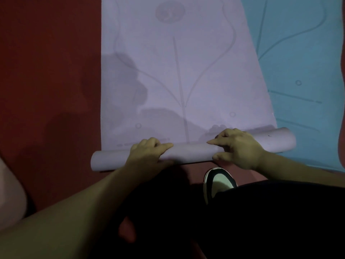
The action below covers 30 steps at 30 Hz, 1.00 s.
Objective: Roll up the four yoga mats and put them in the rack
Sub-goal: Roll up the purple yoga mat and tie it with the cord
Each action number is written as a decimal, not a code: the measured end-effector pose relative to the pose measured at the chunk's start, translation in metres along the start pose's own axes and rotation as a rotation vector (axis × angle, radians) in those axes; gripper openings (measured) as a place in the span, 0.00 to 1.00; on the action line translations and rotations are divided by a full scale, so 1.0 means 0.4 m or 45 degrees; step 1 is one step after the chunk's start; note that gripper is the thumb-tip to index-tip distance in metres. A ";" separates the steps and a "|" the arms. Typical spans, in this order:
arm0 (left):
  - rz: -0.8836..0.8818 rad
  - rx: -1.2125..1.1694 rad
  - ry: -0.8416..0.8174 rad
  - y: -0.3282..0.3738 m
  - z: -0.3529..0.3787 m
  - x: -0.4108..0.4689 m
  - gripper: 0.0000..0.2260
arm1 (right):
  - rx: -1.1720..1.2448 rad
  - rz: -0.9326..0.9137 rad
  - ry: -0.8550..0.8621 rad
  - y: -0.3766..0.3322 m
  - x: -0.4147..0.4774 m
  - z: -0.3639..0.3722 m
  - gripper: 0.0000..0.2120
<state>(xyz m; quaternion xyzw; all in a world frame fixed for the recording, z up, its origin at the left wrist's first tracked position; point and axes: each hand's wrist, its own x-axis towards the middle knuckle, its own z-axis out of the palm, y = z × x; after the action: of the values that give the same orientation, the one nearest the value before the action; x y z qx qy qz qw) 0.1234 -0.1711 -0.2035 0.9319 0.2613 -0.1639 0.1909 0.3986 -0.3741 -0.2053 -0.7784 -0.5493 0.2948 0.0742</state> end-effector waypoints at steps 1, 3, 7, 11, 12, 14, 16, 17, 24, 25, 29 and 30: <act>0.031 0.060 0.050 0.002 0.012 -0.012 0.34 | -0.001 0.004 -0.029 0.001 0.005 -0.003 0.31; 0.042 0.075 0.173 0.004 0.036 -0.022 0.33 | -0.011 0.011 -0.059 0.000 0.009 -0.007 0.31; -0.057 -0.052 0.068 0.009 0.012 0.005 0.28 | -0.157 -0.072 0.166 -0.009 -0.024 0.026 0.28; -0.111 -0.136 -0.193 0.006 -0.030 0.035 0.21 | -0.308 -0.113 0.350 -0.022 -0.060 0.069 0.29; -0.118 -0.152 -0.213 0.006 -0.038 0.040 0.21 | -0.301 -0.098 0.339 -0.021 -0.055 0.068 0.29; -0.115 -0.115 -0.222 0.011 -0.036 0.037 0.22 | -0.289 -0.068 0.270 -0.013 -0.034 0.052 0.29; -0.025 0.087 0.019 0.019 -0.010 0.013 0.23 | -0.286 -0.047 0.123 -0.006 -0.013 0.024 0.30; 0.015 0.178 0.150 0.024 0.009 -0.004 0.25 | -0.273 -0.031 0.039 -0.005 -0.003 0.009 0.31; -0.085 0.152 0.131 0.049 0.035 -0.007 0.26 | -0.354 -0.080 0.056 -0.013 -0.004 0.004 0.32; -0.108 0.129 0.019 0.047 0.016 0.004 0.25 | -0.410 -0.112 0.151 -0.014 -0.018 0.015 0.31; -0.194 0.028 -0.327 0.046 -0.049 0.048 0.26 | -0.528 -0.091 0.402 -0.034 -0.057 0.058 0.31; -0.199 0.034 -0.352 0.051 -0.057 0.049 0.26 | -0.515 -0.069 0.403 -0.037 -0.053 0.058 0.30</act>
<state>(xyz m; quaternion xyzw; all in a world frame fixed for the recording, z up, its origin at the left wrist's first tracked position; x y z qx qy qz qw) 0.1554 -0.1690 -0.1862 0.8797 0.3023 -0.3083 0.1992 0.3691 -0.3922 -0.2098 -0.7989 -0.5992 0.0516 0.0099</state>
